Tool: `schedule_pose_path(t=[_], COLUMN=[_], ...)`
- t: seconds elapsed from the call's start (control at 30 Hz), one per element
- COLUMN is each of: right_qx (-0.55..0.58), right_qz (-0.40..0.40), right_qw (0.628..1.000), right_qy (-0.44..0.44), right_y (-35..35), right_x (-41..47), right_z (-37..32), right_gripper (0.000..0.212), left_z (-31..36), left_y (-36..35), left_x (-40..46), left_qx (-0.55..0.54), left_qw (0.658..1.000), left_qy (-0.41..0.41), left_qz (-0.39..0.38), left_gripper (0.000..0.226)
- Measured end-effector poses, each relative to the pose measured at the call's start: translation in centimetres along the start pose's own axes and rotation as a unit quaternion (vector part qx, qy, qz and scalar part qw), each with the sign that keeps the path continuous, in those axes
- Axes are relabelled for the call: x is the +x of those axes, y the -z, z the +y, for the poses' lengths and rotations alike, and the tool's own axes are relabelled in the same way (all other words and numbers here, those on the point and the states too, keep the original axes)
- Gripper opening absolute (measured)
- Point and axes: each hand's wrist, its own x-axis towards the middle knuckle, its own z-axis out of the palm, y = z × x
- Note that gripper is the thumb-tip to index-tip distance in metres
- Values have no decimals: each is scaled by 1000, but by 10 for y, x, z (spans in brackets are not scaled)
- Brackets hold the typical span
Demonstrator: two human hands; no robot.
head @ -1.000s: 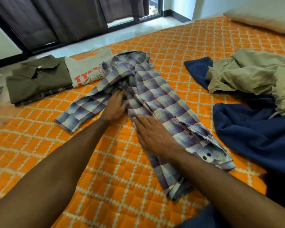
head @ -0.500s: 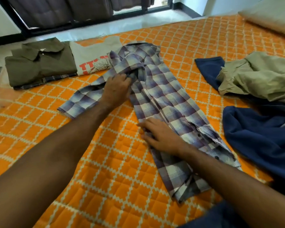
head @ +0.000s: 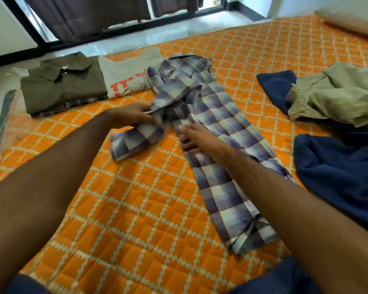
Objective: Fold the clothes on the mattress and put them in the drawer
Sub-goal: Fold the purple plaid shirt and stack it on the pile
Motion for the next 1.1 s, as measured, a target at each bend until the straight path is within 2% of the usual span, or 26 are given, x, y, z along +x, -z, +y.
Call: schedule_pose_path(t=[0.07, 0.13, 0.2, 0.27, 0.3, 0.37, 0.47, 0.53, 0.6, 0.63, 0.67, 0.77, 0.83, 0.87, 0.93, 1.0, 1.1], right_qx=[151, 297, 318, 240, 219, 226, 306, 337, 328, 299, 255, 90, -27, -63, -111, -162, -194], right_qz=[-12, -41, -37, -22, -25, -26, -27, -23, -47, -72, -98, -104, -68, -42, 27, 104, 162], right_qw=[988, 954, 947, 968, 972, 968, 947, 936, 934, 939, 946, 968, 977, 978, 981, 976, 967], right_qy=[-5, -6, -32, -63, -81, -102, -94, -98, -137, -154, -172, -208, -201, -195, -157, -97, -15], right_y=[-5, -4, 3, 17, 24, 35, 38, 38, 38, 39, 40, 43, 46, 46, 52, 58, 59], right_x=[-10, -18, -35, -53, -59, -76, -96, -104, -108, -109, -107, -95, -77, -69, -39, -4, 45], right_z=[-11, -16, -19, -17, -12, -7, -9, -4, 2, 5, 10, 12, 6, 1, -12, -26, -46], right_gripper=[55, 68, 71, 62, 56, 47, 34, 37, 49, 55, 59, 57, 53, 50, 50, 43, 43], left_z=[37, 64, 82, 94, 97, 94, 53, 26, 11, 6, 1, 0, 5, 7, 8, 7, 9], left_y=[-18, -35, -45, -46, -45, -47, -55, -70, -79, -78, -75, -62, -53, -49, -35, -19, 4], left_x=[-12, -20, -26, -30, -31, -29, -18, -6, 8, 17, 24, 45, 63, 69, 87, 102, 119], left_qx=[-141, -220, -211, -131, -77, -6, -50, -177, -364, -419, -435, -420, -407, -404, -386, -312, -220], left_qw=[983, 954, 925, 916, 925, 962, 996, 982, 921, 894, 883, 885, 886, 883, 876, 887, 913], left_qy=[-51, -47, 4, 49, 64, 67, 48, 18, -2, -12, -20, -14, -3, -4, -25, -76, -154], left_qz=[-103, -198, -317, -377, -365, -266, -57, 62, 138, 159, 173, 201, 224, 238, 289, 333, 307], left_gripper=[37, 38, 66, 88, 89, 83, 64, 52, 46, 46, 49, 43, 33, 39, 67, 79, 64])
